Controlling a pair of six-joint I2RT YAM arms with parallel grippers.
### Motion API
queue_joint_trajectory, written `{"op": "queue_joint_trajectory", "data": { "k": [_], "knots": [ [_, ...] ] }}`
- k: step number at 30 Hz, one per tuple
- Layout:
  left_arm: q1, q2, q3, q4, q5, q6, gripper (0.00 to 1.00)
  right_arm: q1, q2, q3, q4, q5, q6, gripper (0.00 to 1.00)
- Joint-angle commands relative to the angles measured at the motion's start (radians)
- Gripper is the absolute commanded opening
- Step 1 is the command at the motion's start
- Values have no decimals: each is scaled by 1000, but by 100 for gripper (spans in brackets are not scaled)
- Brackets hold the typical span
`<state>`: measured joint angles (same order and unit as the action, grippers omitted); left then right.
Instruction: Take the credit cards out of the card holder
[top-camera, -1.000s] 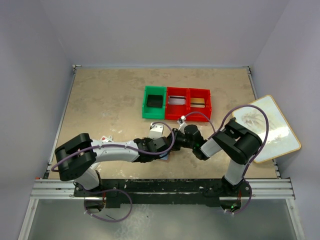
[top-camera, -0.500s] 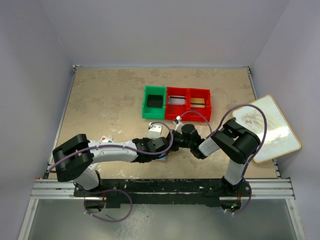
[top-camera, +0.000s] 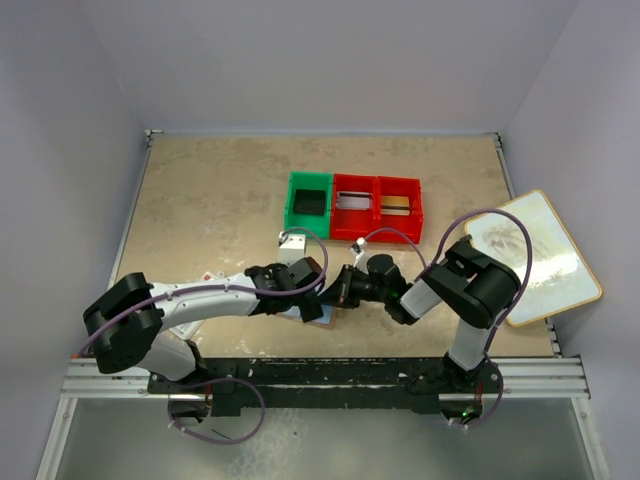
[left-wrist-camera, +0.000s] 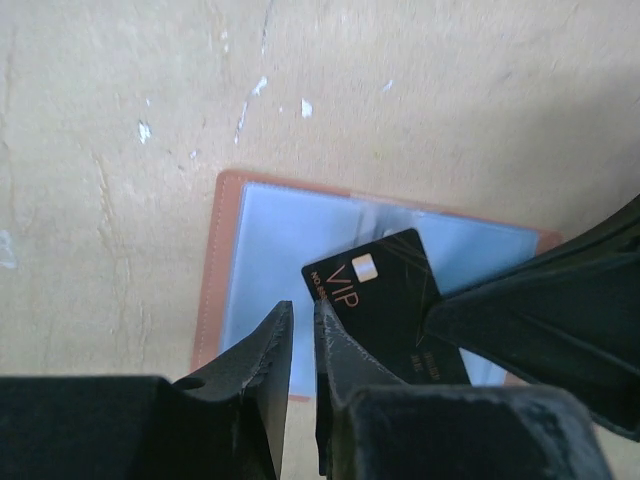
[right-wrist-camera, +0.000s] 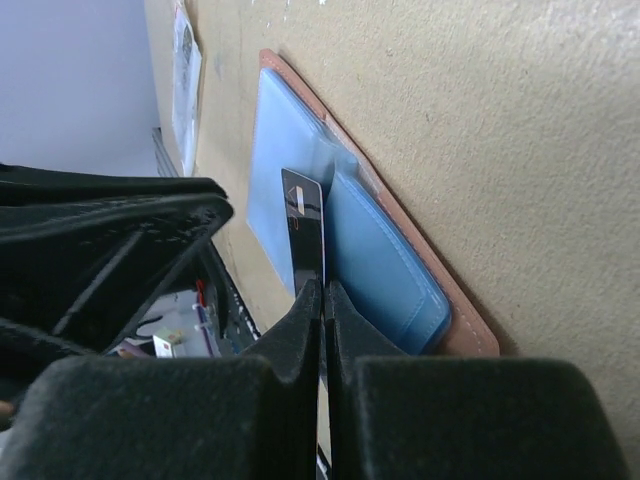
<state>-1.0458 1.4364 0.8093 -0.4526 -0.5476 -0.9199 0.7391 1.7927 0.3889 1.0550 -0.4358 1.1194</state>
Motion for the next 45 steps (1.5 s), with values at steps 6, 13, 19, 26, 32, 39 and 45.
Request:
{"op": "queue_joint_trajectory", "data": {
  "k": [6, 13, 19, 26, 32, 39, 45],
  "knots": [
    [4, 40, -80, 119, 144, 7, 8, 5, -4, -22, 60, 52, 51, 3],
    [4, 65, -104, 135, 159, -11, 6, 6, 7, 4, 77, 18, 39, 13],
    [5, 77, -109, 142, 156, -19, 5, 6, 19, 19, 112, -19, 33, 17],
    [4, 62, -99, 123, 129, -23, 4, 7, 6, 9, 131, -29, 18, 0],
    [12, -92, -97, 65, -15, -53, 10, -3, -179, -38, 28, 41, -36, 0],
    [109, -243, -69, -20, -34, 9, 20, -3, -482, 61, -402, 291, -308, 0],
    [232, -346, 10, -97, 3, 123, 50, -3, -728, 56, -419, 594, -558, 0]
  ]
}}
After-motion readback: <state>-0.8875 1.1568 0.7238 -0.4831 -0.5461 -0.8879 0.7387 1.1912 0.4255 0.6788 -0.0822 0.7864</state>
